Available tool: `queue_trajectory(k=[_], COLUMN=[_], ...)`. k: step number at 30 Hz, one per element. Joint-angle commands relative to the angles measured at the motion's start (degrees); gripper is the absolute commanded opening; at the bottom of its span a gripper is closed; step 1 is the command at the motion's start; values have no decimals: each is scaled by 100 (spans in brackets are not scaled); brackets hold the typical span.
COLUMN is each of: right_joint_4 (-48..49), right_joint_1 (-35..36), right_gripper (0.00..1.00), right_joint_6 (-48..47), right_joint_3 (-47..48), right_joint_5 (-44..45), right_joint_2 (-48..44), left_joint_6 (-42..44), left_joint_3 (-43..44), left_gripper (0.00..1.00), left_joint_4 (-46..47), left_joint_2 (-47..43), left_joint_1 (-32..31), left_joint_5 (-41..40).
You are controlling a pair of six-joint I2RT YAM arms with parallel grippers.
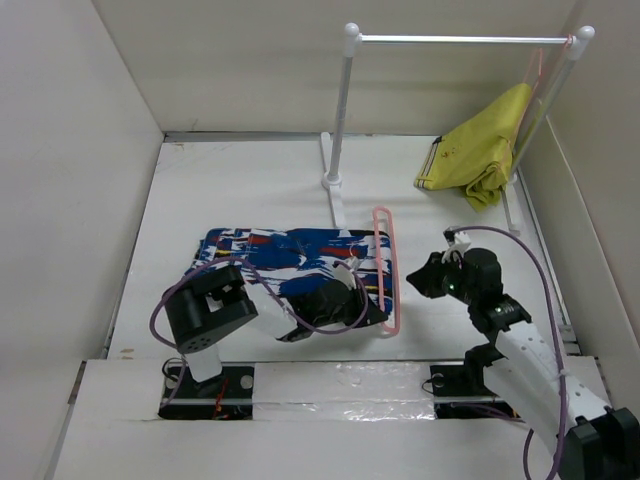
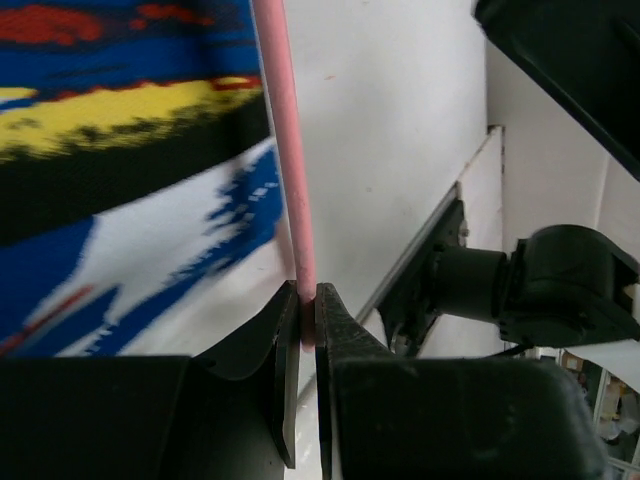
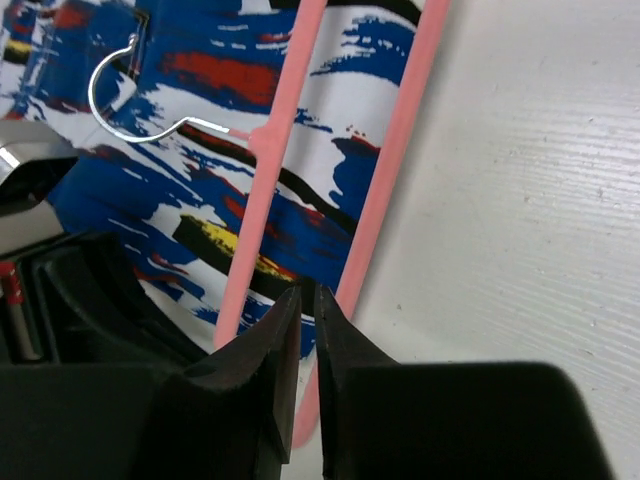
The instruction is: Place the trousers on the hanger
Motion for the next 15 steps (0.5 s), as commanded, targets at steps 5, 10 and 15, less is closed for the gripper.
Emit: queue_trajectory(k=[5, 10, 15], right_joint_4=[1312, 1927, 2402], right_joint_1=[299, 511, 564], right_gripper=[26, 29, 40], right_joint_6=[76, 102, 181], right_joint_3=[-74, -30, -21], right_joint_5=[109, 258, 364], right_joint_2=[846, 1743, 2481], left_joint_6=[-186, 69, -27], left_joint_3=[298, 624, 598], left_gripper=[0, 0, 0], left_joint_4=[541, 129, 49], left_joint_2=[494, 538, 573], left_joint_1=[241, 241, 293], left_joint_5=[469, 417, 416])
